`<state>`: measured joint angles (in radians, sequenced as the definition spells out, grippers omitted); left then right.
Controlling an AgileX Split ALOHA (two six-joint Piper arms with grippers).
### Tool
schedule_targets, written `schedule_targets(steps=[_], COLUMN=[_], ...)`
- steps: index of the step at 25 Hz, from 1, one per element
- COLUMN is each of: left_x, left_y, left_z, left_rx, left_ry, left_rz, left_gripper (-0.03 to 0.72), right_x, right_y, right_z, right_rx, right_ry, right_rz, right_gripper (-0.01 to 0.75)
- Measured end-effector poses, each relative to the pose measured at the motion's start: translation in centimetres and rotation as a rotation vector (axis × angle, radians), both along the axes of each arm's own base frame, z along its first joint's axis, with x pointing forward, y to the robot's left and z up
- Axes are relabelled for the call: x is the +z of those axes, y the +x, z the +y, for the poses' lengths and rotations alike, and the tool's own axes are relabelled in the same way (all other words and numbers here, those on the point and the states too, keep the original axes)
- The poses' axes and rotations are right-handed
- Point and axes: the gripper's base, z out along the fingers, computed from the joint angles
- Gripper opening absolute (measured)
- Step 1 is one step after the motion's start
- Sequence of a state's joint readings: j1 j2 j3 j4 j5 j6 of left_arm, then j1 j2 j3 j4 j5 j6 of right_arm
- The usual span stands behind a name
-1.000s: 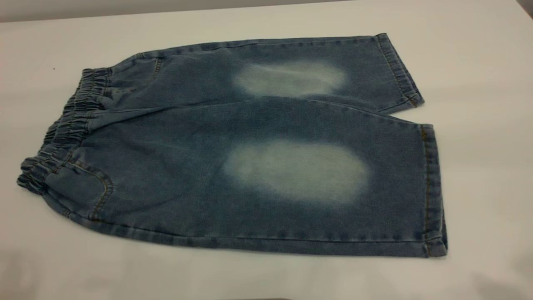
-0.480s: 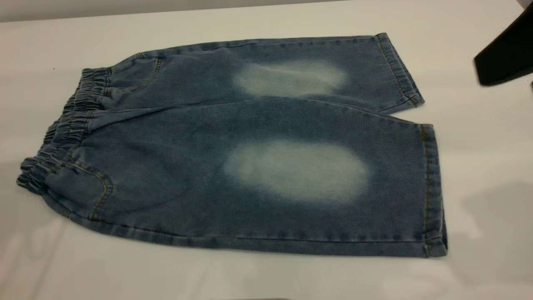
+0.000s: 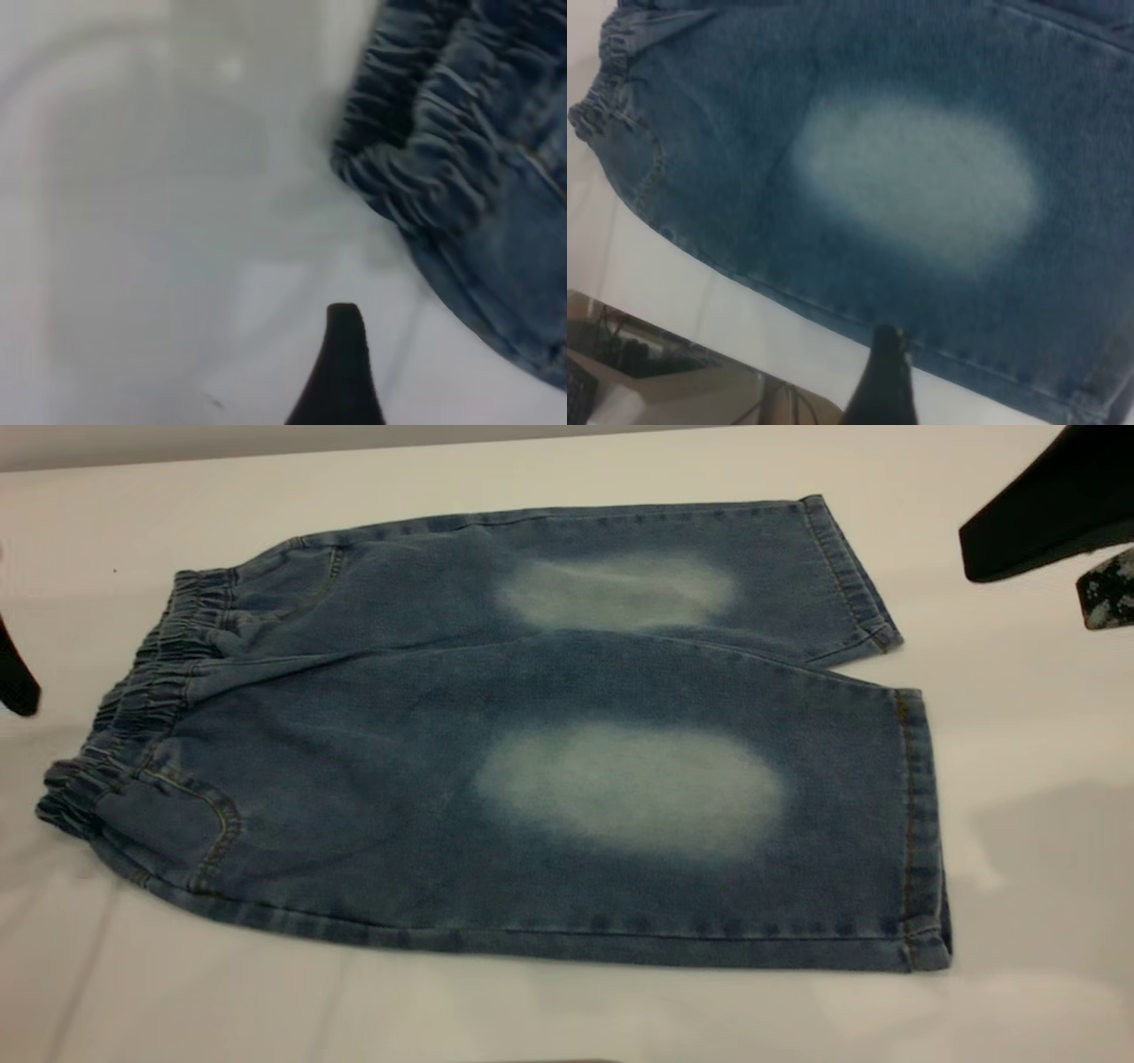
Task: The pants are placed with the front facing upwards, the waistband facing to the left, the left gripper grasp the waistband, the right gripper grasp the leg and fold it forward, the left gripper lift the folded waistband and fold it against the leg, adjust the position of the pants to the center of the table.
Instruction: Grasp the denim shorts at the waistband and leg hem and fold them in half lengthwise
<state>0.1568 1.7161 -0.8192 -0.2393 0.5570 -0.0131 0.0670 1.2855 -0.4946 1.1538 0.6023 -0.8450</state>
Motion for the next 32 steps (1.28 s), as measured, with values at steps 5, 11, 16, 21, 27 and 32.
schedule_targets(steps=[5,11,16,21,27,32], left_x=[-2.7,-5.1,-6.8,-7.7,-8.6,-8.6], left_y=[0.8,1.3,1.4,1.7,1.7,1.9], left_z=[0.3,0.5,0.5,0.7,0.7,0.6], left_rx=[0.02,0.065,0.085,0.089,0.104,0.121], left_ry=[0.006,0.011,0.004,0.012,0.007,0.001], left_rz=[0.029,0.042,0.067,0.064,0.075,0.067], left_gripper=[0.57,0.57,0.57,0.568,0.504,0.35], right_x=[0.0,0.0,0.0,0.1,0.1,0.1], right_y=[0.0,0.0,0.0,0.0,0.0,0.0], right_z=[0.0,0.0,0.0,0.0,0.0,0.1], right_rx=[-0.004,-0.002,-0.002,-0.003,-0.002,0.0], right_ry=[0.007,0.005,0.005,0.006,0.007,0.009], right_rz=[-0.003,-0.005,-0.005,-0.005,-0.004,-0.004], right_gripper=[0.585,0.585,0.585,0.585,0.585,0.585])
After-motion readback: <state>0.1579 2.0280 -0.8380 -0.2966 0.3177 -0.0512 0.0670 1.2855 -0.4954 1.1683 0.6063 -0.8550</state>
